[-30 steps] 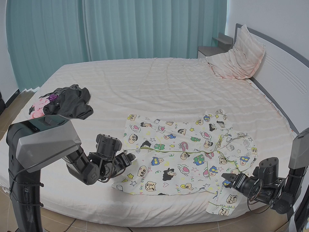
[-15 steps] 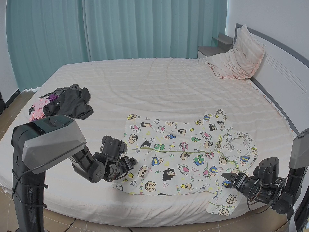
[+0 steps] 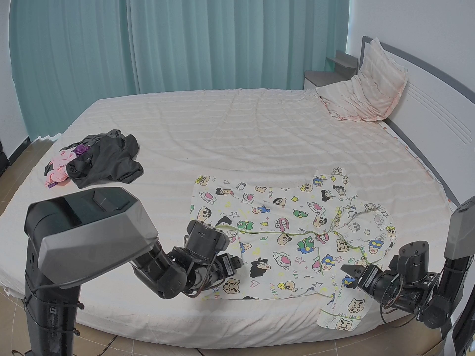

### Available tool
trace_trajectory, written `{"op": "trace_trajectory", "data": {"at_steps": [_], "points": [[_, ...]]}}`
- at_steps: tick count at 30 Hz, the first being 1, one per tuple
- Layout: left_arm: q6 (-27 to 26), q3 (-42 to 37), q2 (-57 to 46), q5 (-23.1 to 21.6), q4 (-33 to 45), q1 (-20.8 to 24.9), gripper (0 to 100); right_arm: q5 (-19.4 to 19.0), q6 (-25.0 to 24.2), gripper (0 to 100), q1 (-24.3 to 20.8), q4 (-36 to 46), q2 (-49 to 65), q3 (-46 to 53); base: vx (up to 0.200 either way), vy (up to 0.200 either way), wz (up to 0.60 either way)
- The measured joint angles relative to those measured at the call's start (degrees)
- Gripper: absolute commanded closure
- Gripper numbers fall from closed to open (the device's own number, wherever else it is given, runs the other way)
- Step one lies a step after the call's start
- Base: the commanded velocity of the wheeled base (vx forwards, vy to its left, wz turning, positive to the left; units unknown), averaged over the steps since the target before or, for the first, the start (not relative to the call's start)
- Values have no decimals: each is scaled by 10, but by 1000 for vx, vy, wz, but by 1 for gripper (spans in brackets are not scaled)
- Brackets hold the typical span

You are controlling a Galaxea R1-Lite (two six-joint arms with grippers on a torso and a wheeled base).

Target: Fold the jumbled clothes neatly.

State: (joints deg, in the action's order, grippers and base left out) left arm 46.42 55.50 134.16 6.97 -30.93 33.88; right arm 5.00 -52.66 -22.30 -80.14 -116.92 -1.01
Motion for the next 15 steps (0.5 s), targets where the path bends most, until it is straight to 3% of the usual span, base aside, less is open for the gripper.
{"op": "trace_trajectory", "data": {"at_steps": [15], "points": [[-46, -35, -1, 62, -9, 32, 0, 1, 0, 0, 0, 0, -2, 0, 0, 0, 0]]}}
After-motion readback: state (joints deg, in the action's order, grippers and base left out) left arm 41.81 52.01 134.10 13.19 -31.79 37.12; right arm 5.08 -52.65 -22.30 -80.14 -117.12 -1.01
